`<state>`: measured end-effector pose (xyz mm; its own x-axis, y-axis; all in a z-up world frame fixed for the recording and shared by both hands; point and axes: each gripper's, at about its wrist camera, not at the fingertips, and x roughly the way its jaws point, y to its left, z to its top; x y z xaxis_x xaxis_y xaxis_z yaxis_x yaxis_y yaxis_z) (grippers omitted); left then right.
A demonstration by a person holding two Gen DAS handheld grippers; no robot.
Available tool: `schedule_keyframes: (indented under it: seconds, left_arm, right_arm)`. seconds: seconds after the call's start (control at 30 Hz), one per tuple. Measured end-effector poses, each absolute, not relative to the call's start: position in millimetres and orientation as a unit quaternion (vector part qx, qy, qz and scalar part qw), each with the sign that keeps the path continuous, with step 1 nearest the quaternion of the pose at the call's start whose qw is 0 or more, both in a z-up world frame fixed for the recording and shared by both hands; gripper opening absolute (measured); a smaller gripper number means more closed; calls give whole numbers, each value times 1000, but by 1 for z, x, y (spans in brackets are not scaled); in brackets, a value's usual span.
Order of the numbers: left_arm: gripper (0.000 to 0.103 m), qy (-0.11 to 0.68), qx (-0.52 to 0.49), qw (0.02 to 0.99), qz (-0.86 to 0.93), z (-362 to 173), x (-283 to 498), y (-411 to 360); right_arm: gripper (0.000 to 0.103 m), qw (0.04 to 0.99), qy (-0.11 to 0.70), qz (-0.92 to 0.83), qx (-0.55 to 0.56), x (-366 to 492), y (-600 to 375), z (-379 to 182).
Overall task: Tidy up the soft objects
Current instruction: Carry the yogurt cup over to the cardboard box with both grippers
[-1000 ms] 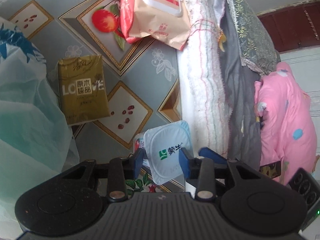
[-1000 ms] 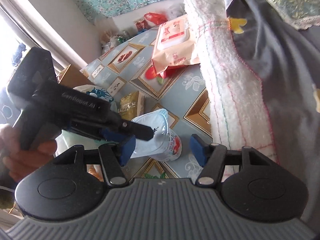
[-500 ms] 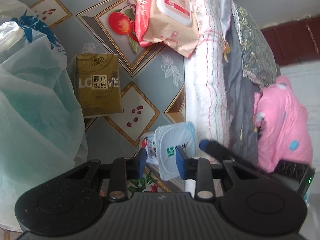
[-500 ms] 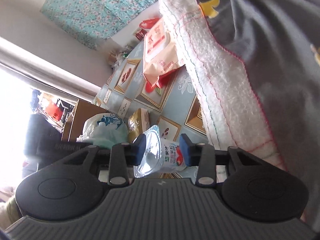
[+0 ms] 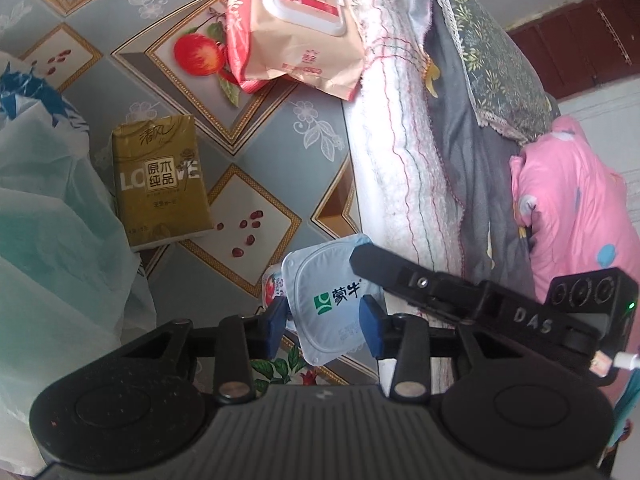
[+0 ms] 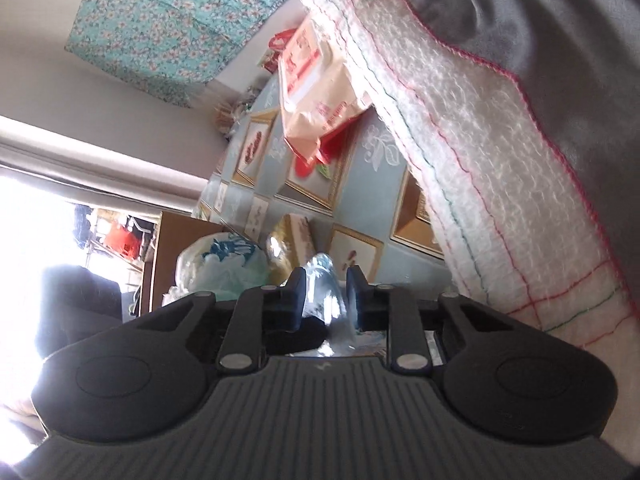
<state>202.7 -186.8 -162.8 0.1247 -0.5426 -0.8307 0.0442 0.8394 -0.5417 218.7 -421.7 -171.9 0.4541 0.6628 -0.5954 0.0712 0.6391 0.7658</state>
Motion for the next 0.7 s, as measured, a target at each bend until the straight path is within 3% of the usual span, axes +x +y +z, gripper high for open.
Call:
schedule_keyframes:
  seconds: [0.37, 0.7]
  left_arm:
    - [39, 630, -202, 719, -213, -141, 187, -176]
    - [38, 601, -227, 726, -245, -81, 164, -118]
  right_arm:
    - [20, 773, 473, 176, 384, 195, -410, -139]
    - [20, 795, 443, 180, 373, 163, -355, -65]
